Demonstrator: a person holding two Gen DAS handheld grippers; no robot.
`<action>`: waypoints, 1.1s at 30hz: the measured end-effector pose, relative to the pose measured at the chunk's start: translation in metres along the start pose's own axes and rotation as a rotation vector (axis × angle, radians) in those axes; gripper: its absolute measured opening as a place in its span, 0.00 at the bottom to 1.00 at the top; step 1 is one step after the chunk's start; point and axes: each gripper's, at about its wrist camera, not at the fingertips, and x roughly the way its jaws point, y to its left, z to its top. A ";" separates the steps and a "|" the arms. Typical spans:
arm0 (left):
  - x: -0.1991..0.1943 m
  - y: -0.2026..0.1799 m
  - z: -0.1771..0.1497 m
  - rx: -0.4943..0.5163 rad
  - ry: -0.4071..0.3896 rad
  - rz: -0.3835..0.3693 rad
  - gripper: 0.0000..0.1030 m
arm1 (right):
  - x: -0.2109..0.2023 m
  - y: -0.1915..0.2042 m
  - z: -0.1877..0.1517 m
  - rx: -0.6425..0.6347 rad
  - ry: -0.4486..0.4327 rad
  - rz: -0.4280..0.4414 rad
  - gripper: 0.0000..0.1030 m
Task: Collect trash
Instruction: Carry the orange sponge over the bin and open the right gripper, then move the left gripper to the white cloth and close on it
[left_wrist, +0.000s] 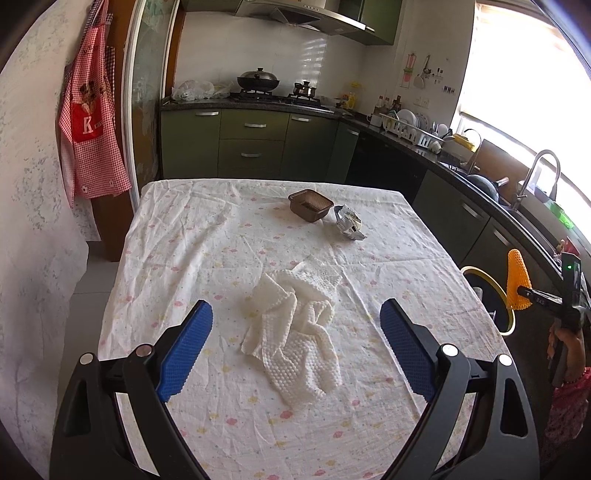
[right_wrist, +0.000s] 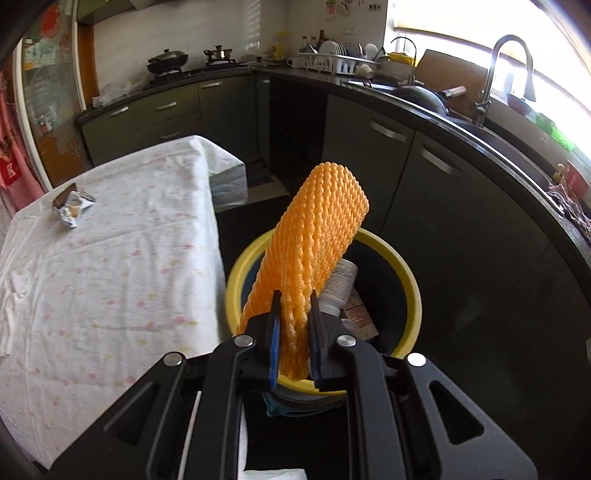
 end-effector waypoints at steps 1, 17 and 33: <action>0.002 -0.003 0.001 0.003 0.004 0.001 0.88 | 0.009 -0.004 0.000 -0.004 0.011 -0.006 0.12; 0.038 -0.029 0.002 0.045 0.080 -0.018 0.88 | 0.029 -0.013 -0.005 0.069 0.012 0.010 0.47; 0.095 -0.029 -0.014 0.098 0.201 0.060 0.90 | -0.038 -0.026 -0.024 0.225 -0.155 0.102 0.58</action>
